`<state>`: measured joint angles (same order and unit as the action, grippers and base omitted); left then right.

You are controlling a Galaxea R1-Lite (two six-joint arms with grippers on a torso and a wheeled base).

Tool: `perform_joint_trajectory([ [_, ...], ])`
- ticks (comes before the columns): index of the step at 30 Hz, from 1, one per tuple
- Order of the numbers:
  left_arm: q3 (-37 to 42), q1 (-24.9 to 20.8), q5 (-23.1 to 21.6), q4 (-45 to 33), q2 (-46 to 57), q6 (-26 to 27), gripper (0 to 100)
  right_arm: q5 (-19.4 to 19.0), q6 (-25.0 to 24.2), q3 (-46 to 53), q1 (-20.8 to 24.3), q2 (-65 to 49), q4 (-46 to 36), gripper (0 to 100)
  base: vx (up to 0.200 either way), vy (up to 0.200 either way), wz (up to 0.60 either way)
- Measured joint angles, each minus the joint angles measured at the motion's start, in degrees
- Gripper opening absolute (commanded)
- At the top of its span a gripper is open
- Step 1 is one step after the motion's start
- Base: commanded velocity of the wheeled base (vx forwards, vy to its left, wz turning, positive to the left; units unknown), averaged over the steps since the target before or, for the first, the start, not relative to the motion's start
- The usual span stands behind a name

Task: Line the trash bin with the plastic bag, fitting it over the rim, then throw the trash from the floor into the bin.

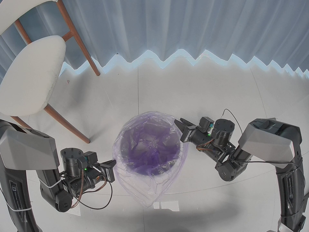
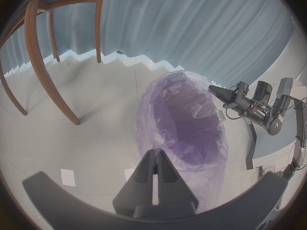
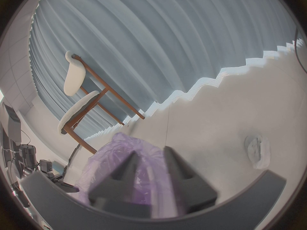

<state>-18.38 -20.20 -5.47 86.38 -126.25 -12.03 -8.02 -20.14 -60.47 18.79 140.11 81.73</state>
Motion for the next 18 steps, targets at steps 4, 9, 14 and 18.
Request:
perform_joint_trajectory([
  [4,-0.1,0.0,0.0,0.0,0.0,0.0,0,-0.3,-1.2,-2.3,-1.0,0.9,-0.7,0,0.0,0.0,0.0],
  [9,-0.2,0.0,-0.3,0.0,0.0,0.0,0,-0.4,-6.3,-6.9,-2.3,1.5,-7.2,0,0.0,0.0,0.0],
  [14,-0.2,0.0,-0.4,0.0,-0.3,0.0,0,-0.5,-10.2,-13.0,-3.7,2.8,-13.4,0,0.0,0.0,0.0],
  [18,-0.1,0.0,-0.4,0.0,-0.5,0.0,0,-0.5,-13.2,-16.8,-4.5,4.8,-16.2,0,0.0,0.0,0.0],
])
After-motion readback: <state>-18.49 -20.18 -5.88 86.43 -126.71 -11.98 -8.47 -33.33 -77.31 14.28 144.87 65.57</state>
